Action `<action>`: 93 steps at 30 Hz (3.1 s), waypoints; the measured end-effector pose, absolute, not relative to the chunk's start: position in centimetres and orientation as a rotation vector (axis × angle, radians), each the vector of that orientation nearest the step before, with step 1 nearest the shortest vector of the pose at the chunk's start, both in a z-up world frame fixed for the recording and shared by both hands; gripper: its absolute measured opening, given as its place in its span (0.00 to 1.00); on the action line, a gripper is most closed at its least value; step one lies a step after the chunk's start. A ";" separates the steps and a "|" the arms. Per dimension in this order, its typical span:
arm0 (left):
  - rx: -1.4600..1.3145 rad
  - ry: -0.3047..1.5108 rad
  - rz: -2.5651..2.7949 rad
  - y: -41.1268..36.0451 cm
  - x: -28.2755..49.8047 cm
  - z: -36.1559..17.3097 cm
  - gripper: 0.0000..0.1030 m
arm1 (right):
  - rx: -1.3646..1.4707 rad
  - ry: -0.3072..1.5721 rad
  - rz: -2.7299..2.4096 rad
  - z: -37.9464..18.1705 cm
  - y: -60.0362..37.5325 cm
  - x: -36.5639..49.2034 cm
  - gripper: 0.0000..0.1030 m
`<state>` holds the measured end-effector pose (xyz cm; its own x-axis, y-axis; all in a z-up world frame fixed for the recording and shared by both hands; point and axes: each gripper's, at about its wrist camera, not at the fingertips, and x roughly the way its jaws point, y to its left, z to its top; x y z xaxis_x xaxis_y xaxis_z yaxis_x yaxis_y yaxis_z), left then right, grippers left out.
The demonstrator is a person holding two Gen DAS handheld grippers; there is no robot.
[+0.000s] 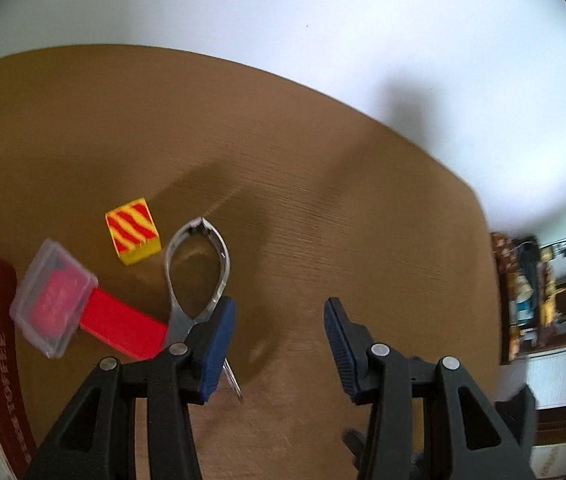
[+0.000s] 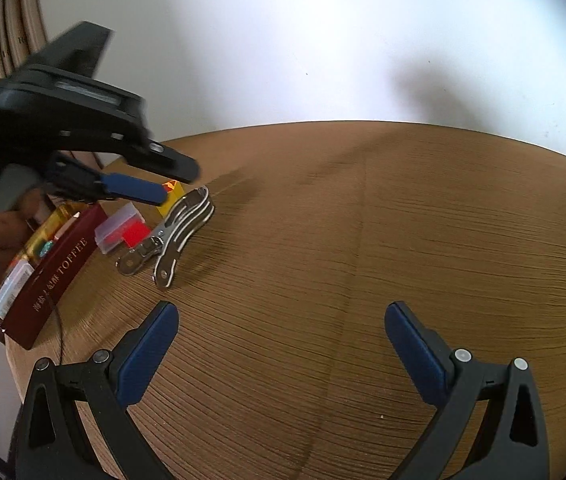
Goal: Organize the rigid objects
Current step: 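Grasp the silver metal clip with the left gripper, then grasp the yellow-red striped cube with the right gripper while the left gripper holds the clip, then drop the clip into the tin with the left gripper while the right gripper places the striped cube there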
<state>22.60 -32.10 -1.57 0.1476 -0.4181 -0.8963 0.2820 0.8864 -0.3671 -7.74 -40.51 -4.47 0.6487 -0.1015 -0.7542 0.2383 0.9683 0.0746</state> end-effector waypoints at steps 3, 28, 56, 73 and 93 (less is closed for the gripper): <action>-0.076 1.342 -0.483 -33.1 23.3 -2.7 0.46 | 0.180 0.836 -0.185 -4.3 -40.5 -7.9 1.00; -0.067 1.193 -0.443 -29.1 15.5 -1.3 0.02 | 0.293 0.838 -0.064 -3.0 -44.0 -8.3 0.97; -0.141 1.196 -0.361 -20.5 10.7 -2.9 0.02 | -0.071 1.079 0.149 -6.6 -33.6 12.2 0.78; -0.131 1.198 -0.344 -21.3 10.3 -2.8 0.02 | 0.001 1.077 0.126 -6.3 -36.5 10.2 0.27; -0.137 1.078 -0.265 -12.6 9.4 9.6 0.02 | 0.214 0.998 0.063 -1.7 -39.9 -5.6 0.27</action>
